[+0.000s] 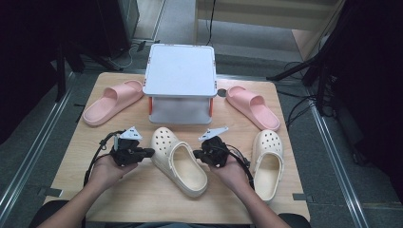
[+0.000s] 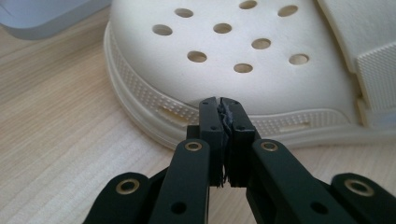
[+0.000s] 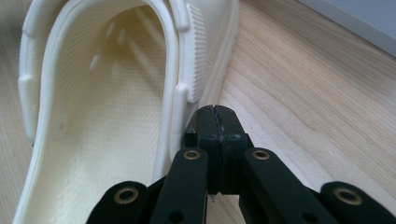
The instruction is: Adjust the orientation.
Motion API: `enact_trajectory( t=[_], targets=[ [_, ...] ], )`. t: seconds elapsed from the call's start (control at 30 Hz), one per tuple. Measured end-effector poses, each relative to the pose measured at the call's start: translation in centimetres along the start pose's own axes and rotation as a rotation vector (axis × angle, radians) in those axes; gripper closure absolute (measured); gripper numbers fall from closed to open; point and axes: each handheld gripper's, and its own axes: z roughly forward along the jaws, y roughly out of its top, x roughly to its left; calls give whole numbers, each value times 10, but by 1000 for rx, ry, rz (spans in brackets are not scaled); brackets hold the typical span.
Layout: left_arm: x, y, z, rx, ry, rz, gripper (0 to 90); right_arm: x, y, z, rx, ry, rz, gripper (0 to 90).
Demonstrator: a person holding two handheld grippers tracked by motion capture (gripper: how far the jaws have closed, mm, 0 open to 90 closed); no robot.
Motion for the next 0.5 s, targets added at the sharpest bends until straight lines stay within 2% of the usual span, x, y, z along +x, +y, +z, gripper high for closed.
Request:
enact_trajectory(
  t=[0.13, 0.2, 0.27, 0.5],
  targets=[
    [7, 2, 3, -16, -9, -28, 878, 5, 0, 2, 4, 12, -16, 900],
    [11, 3, 5, -33, -25, -57, 879, 9, 0, 3, 7, 12, -21, 900],
    [15, 3, 6, -41, -37, -69, 880, 12, 0, 3, 8, 13, -21, 900],
    [20, 13, 13, -44, -27, -58, 890, 21, -4, 5, 1, 19, -26, 900]
  ],
)
